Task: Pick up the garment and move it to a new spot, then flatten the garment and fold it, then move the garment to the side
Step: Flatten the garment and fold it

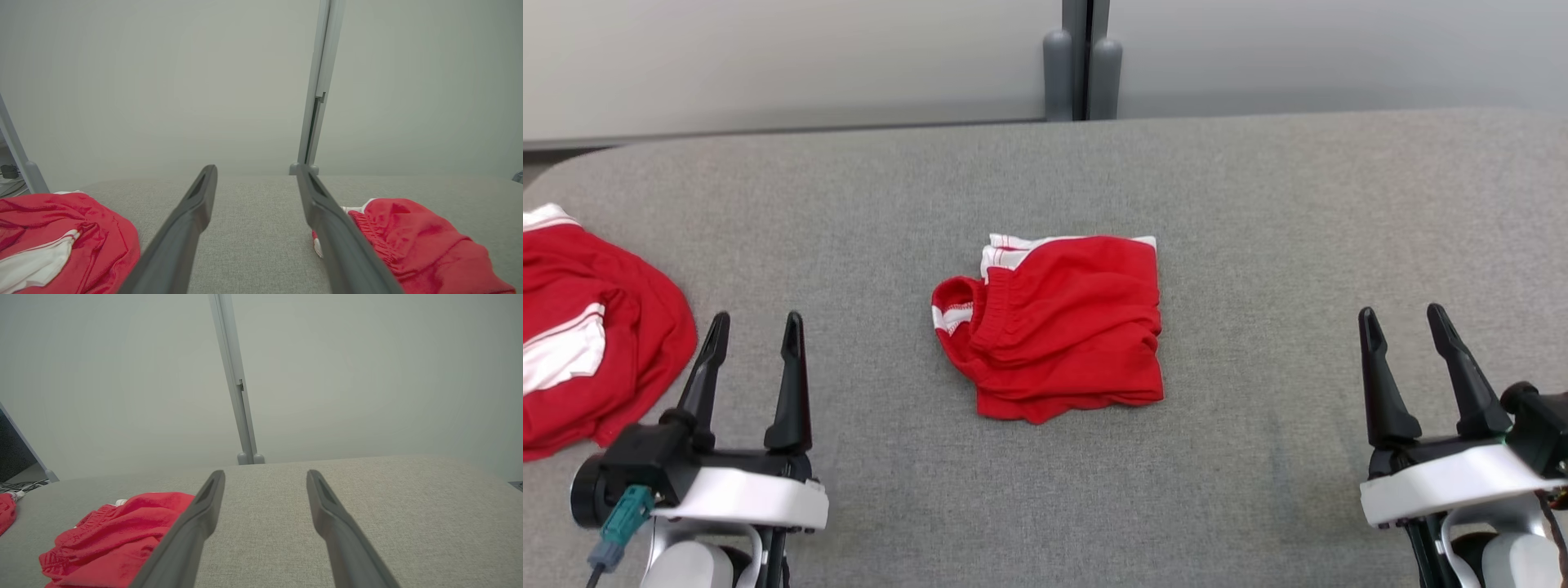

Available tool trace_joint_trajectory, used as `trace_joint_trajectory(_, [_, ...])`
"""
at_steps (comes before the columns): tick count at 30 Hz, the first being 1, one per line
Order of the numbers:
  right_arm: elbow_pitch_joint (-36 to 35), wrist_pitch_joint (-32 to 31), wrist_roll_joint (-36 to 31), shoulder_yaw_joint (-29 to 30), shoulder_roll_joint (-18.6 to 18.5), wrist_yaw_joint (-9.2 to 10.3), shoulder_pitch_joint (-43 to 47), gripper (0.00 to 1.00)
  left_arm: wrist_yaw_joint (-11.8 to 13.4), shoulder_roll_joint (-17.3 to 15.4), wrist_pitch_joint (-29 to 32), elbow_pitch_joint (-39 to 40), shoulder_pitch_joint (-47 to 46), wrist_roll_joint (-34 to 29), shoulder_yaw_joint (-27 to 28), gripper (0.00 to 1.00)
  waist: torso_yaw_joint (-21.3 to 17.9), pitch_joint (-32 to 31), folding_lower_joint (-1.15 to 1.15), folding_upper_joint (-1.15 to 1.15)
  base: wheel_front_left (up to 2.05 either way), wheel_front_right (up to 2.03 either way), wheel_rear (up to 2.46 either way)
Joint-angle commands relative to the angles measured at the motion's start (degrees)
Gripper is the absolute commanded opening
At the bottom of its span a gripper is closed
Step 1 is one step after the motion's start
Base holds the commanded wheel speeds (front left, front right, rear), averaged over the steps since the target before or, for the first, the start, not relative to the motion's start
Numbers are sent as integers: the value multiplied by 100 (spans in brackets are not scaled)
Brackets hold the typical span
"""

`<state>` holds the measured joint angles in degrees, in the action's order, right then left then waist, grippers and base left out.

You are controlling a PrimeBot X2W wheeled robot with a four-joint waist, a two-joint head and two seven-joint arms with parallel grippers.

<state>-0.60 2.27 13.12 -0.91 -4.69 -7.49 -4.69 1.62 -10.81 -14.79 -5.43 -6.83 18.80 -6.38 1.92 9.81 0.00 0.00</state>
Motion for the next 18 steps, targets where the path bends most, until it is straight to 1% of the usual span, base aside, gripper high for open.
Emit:
trace_joint_trajectory(1, [-22, -40, 45, -12, -31, 0, 85, 100, 62, -42, -3, 4, 95, -4, 35, 100, -35, -189, 0, 0, 0, 0, 0])
trace_joint_trajectory(8, [-212, -266, 75, 29, -68, 0, 484, 100, 133, -53, 98, 86, 510, 28, -9, 100, -67, -599, 0, 0, 0, 0, 0])
trace_joint_trajectory(11, [-307, -326, 95, 84, -113, 0, 602, 100, 171, -79, 146, 157, 606, -7, -25, 100, -71, -655, 0, 0, 0, 0, 0])
trace_joint_trajectory(18, [-474, -417, 47, 169, -77, 0, 680, 100, 230, -115, 228, 288, 665, 25, -37, 100, -70, -641, 0, 0, 0, 0, 0])
